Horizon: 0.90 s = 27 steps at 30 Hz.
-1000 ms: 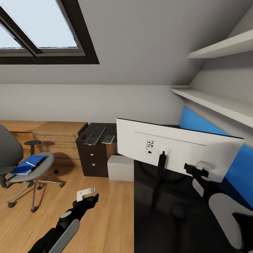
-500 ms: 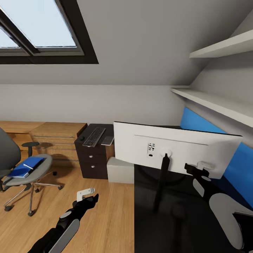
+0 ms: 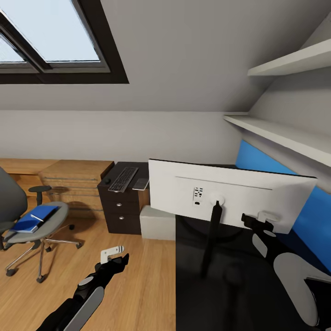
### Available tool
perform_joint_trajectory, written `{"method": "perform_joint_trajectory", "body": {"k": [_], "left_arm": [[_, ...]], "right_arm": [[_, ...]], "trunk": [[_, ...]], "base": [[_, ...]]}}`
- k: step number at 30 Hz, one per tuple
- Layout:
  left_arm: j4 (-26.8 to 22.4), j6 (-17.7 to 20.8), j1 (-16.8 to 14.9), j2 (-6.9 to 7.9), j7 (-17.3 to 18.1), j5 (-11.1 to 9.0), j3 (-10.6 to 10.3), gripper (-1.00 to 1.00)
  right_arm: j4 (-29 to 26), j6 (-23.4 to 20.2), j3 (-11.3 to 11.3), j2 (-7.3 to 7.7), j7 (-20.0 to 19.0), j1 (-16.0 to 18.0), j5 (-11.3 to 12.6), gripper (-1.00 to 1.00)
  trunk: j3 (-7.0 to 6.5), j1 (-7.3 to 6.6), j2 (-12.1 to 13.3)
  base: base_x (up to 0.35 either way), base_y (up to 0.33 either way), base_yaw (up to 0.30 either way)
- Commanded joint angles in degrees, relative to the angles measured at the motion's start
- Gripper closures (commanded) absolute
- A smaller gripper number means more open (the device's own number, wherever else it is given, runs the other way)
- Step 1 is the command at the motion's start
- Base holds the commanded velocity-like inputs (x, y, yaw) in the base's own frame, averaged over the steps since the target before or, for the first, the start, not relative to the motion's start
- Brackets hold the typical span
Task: In the bedroom, organize the workspace by keeping the computer under the desk, ensuring the monitor is on the desk, placing the keyboard on the desk next to the monitor, placing the mouse on the desk next to the keyboard, moving the folder from the swivel chair onto the desk next to the mouse, stacking the notebook on top of the folder with the pen on top of the notebook, and positioning the swivel chair next to the desk.
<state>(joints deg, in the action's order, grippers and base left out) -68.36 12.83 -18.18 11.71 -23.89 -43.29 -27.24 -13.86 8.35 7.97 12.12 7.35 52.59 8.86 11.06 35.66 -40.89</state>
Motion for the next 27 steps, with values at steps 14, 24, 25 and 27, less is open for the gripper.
{"method": "perform_joint_trajectory", "body": {"k": [14, 24, 25, 27], "left_arm": [[0.7, 0.1, -0.1, 0.01, -0.5, -0.4, -0.2, -1.00], [1.5, 0.1, -0.1, -0.04, -0.5, -0.3, -0.2, -1.00], [1.5, 0.1, -0.1, -0.05, -0.5, -0.3, -0.2, -1.00], [1.5, 0.2, -0.1, -0.08, -0.5, -0.3, -0.2, -1.00]], "right_arm": [[0.1, 0.3, -0.1, -0.16, 0.0, 0.1, 0.5, -1.00], [1.4, 0.7, -0.3, -1.02, 0.0, 0.0, 0.3, -1.00], [1.4, 0.9, -0.3, -1.06, 0.0, 0.0, 0.3, -1.00], [1.6, 1.8, -0.3, -1.19, 0.0, 0.0, 0.3, -1.00]], "trunk": [[0.09, 0.01, -0.1], [0.09, 0.01, -0.1], [0.09, 0.01, -0.1], [0.09, 0.01, -0.1]], "base": [[-0.297, 0.000, 0.000], [-0.335, 0.000, 0.000], [-0.336, 0.000, 0.000], [-0.336, 0.000, 0.000]]}}
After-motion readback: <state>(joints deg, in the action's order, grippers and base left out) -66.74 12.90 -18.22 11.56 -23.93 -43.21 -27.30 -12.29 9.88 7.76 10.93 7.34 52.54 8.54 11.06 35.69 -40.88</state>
